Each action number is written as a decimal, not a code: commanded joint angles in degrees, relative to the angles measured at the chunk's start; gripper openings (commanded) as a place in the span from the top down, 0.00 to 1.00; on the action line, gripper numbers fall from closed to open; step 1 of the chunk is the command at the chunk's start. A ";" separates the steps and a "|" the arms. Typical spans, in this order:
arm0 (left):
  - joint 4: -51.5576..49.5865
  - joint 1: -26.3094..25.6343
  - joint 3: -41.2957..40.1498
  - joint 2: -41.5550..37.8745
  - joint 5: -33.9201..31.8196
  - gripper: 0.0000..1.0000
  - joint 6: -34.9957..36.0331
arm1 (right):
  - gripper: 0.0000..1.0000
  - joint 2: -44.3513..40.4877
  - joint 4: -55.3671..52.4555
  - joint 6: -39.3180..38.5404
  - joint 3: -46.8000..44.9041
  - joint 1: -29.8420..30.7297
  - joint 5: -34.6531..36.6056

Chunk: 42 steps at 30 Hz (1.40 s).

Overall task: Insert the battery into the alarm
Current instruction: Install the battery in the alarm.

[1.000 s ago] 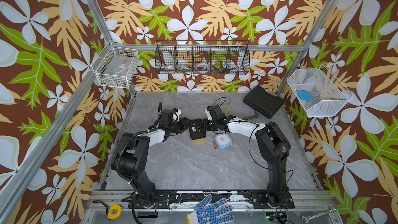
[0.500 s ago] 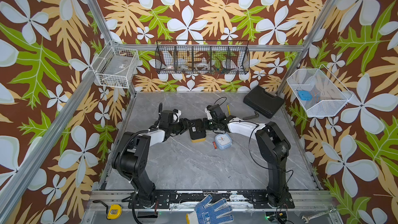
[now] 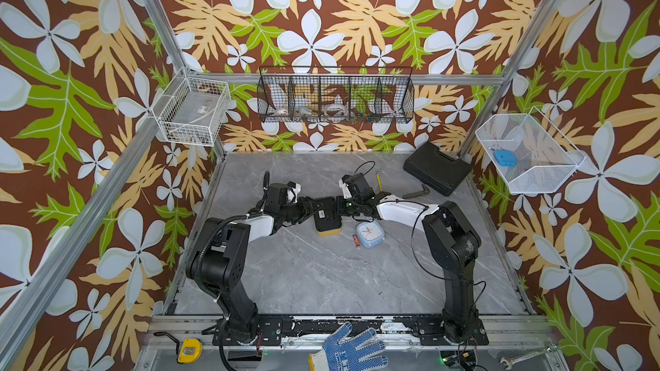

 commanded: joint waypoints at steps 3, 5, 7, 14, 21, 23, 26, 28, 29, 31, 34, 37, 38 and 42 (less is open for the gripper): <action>1.06 0.07 -0.11 0.33 0.38 0.43 0.29 | 1.00 -0.27 0.47 -0.35 -0.18 0.07 0.86; 1.06 0.10 -0.11 0.39 0.38 0.43 0.28 | 1.00 -0.38 0.13 -0.47 -0.09 0.09 0.96; 1.02 0.09 -0.11 0.52 0.48 0.43 0.28 | 1.00 -0.38 0.16 -0.46 -0.28 0.09 0.78; 1.03 0.10 -0.11 0.51 0.51 0.43 0.28 | 1.00 -0.63 0.47 -0.23 -0.66 0.09 1.20; 1.00 0.10 -0.20 0.60 0.47 0.43 0.36 | 1.00 -1.17 1.23 0.27 -1.22 0.09 1.53; 1.00 0.02 -0.21 0.60 0.45 0.43 0.35 | 1.00 -1.08 1.17 0.24 -1.23 0.09 1.31; 1.01 0.04 -0.20 0.59 0.49 0.43 0.37 | 1.00 -1.08 1.32 0.31 -1.49 0.09 1.57; 0.94 0.04 -0.20 0.63 0.47 0.43 0.35 | 1.00 -0.99 1.50 0.32 -1.35 0.09 1.54; 0.92 0.01 -0.19 0.60 0.47 0.43 0.37 | 1.00 -0.87 1.53 0.24 -1.20 0.09 1.46; 0.89 0.04 -0.20 0.60 0.47 0.43 0.35 | 1.00 -0.57 1.51 0.24 -0.93 0.09 1.26; 0.85 0.03 -0.20 0.60 0.34 0.43 0.33 | 1.00 -0.17 1.69 0.19 -0.64 0.09 0.76; 0.84 0.03 -0.20 0.64 0.38 0.43 0.37 | 1.00 0.05 2.31 0.33 -0.62 0.09 0.17; 0.83 0.09 -0.20 0.67 0.41 0.43 0.35 | 1.00 0.19 2.23 0.33 -0.58 0.09 0.09; 0.61 0.04 -0.04 0.85 0.38 0.43 0.37 | 1.00 0.71 1.95 0.49 -0.04 0.09 -0.19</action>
